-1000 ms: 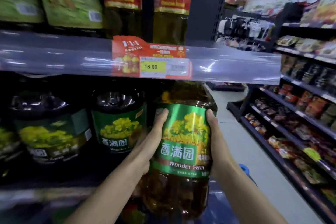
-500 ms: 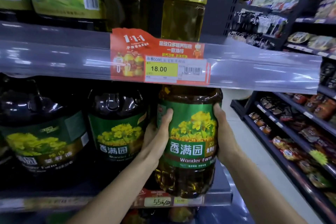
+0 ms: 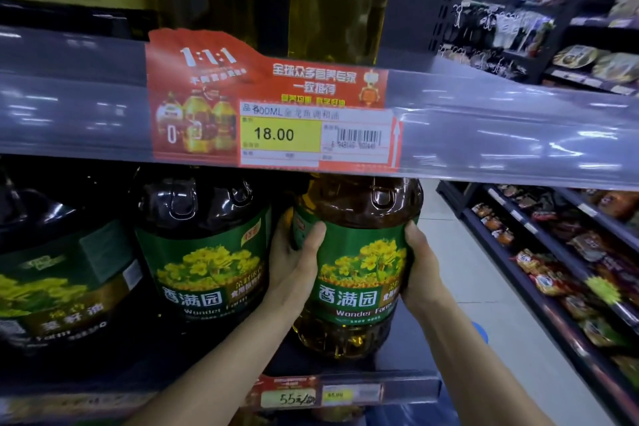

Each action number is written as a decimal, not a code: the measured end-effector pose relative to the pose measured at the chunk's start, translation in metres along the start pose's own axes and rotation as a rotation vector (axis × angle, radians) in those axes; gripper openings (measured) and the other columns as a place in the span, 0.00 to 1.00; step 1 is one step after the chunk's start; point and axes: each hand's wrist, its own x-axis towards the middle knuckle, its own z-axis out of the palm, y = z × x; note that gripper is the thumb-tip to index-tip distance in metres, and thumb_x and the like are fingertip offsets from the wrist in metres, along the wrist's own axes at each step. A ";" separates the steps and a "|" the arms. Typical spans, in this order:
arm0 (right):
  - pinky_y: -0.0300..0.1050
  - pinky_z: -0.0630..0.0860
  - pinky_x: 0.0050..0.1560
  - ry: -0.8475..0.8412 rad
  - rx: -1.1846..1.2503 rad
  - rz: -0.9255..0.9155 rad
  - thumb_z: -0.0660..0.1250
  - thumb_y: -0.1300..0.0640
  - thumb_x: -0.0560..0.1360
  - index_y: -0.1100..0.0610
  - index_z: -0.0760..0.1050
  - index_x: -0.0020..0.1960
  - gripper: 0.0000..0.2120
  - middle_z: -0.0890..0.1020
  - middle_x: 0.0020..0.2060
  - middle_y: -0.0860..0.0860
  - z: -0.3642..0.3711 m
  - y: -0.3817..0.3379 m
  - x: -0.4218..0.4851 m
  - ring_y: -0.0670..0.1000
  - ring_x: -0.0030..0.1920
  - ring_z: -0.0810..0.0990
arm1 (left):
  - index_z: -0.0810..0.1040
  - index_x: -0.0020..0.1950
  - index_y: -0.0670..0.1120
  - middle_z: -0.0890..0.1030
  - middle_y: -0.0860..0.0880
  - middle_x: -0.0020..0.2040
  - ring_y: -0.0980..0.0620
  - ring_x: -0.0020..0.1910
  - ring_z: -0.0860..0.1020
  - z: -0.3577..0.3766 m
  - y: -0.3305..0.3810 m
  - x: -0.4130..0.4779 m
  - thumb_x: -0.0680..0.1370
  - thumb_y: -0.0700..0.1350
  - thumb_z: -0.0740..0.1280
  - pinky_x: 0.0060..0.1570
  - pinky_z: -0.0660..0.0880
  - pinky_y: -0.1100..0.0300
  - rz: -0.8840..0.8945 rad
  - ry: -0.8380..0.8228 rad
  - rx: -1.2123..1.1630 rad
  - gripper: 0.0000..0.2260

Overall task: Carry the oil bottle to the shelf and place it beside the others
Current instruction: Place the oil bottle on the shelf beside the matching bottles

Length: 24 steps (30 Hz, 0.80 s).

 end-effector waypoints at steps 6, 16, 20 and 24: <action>0.48 0.85 0.49 -0.009 -0.057 -0.002 0.81 0.31 0.57 0.67 0.73 0.68 0.54 0.91 0.51 0.54 -0.006 0.004 0.005 0.55 0.52 0.89 | 0.71 0.58 0.67 0.80 0.69 0.55 0.69 0.58 0.78 0.003 -0.010 0.011 0.66 0.66 0.66 0.62 0.74 0.62 0.096 0.005 0.004 0.20; 0.46 0.83 0.54 -0.063 -0.140 0.026 0.81 0.31 0.57 0.69 0.66 0.73 0.60 0.90 0.54 0.48 -0.019 0.007 0.010 0.50 0.57 0.87 | 0.67 0.64 0.63 0.73 0.63 0.62 0.79 0.58 0.72 0.004 -0.021 0.017 0.70 0.59 0.63 0.56 0.67 0.81 0.255 0.010 0.091 0.22; 0.57 0.78 0.64 -0.069 -0.190 0.009 0.80 0.30 0.58 0.72 0.62 0.77 0.65 0.82 0.63 0.62 -0.018 -0.002 0.008 0.59 0.63 0.82 | 0.67 0.63 0.61 0.74 0.61 0.61 0.79 0.57 0.72 0.005 -0.021 0.019 0.69 0.59 0.63 0.58 0.67 0.80 0.290 0.031 0.086 0.23; 0.67 0.70 0.73 -0.127 -0.204 0.008 0.80 0.30 0.59 0.68 0.57 0.80 0.66 0.70 0.76 0.69 -0.019 -0.011 0.007 0.69 0.75 0.71 | 0.68 0.68 0.49 0.75 0.59 0.61 0.78 0.57 0.74 0.007 -0.022 0.018 0.70 0.59 0.64 0.56 0.68 0.79 0.318 0.023 0.075 0.28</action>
